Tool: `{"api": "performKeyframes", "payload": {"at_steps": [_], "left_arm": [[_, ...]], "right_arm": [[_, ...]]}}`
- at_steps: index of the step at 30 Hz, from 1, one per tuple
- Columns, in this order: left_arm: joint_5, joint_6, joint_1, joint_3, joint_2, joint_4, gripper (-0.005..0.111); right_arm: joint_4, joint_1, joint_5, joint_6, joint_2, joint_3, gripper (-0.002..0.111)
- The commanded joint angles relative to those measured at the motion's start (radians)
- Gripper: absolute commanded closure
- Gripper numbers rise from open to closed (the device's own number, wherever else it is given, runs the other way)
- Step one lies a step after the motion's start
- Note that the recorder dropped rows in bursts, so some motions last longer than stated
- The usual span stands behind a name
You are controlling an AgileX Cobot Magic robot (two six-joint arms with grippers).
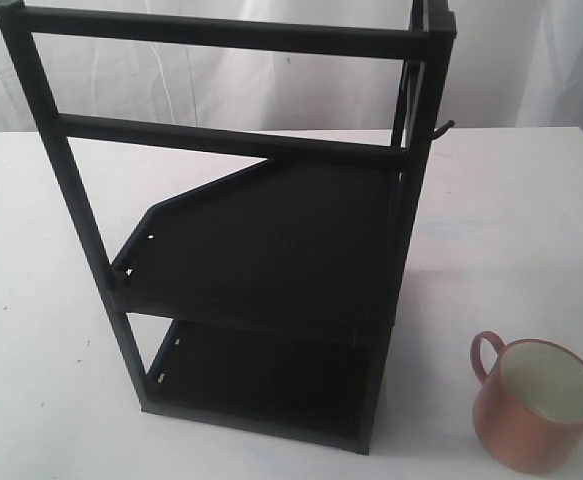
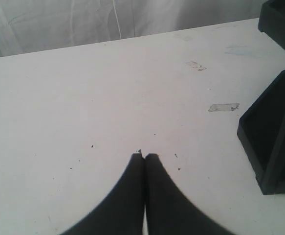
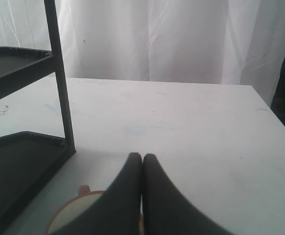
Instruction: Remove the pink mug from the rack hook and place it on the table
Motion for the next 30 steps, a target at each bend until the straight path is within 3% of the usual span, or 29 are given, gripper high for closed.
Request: {"api": "performKeyframes", "payload": {"at_steps": [1,30], "left_arm": [[-0.001,-0.001,0.004,0.005,-0.005,-0.008,0.107],[-0.001,-0.001,0.004,0.005,-0.005,-0.008,0.107]], "right_arm": [[-0.01,-0.005,0.0,0.005,-0.006,0.005,0.108],[-0.01,-0.005,0.004,-0.014,-0.006,0.005,0.108]]}}
